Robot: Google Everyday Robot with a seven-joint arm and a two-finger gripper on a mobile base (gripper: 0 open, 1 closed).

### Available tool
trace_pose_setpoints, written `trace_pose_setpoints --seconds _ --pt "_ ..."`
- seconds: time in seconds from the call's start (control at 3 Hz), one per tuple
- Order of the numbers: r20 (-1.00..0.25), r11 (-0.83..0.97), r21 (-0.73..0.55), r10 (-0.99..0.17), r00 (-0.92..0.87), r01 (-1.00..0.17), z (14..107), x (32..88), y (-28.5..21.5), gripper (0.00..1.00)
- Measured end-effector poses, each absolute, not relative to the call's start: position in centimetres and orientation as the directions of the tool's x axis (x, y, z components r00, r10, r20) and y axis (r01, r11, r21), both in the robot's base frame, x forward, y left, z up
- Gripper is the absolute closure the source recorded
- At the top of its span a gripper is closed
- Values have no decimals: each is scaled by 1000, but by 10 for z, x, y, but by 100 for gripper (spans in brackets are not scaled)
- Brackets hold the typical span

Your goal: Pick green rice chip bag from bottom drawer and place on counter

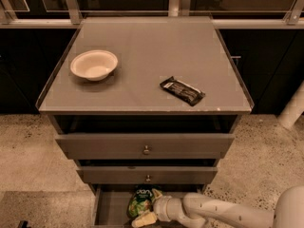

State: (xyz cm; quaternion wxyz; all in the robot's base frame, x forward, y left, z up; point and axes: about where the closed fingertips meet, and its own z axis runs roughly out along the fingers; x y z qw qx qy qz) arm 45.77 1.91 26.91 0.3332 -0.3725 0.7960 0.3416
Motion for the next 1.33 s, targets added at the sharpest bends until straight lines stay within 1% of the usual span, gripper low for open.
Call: trace_pose_setpoints --seconds 0.33,0.67,1.33 --pt "-769 501 308 -369 -522 -809 257 465 19 0" --pt "-769 514 285 -382 -513 -809 240 482 25 0" --pt "-744 553 240 -424 -517 -798 196 492 27 0"
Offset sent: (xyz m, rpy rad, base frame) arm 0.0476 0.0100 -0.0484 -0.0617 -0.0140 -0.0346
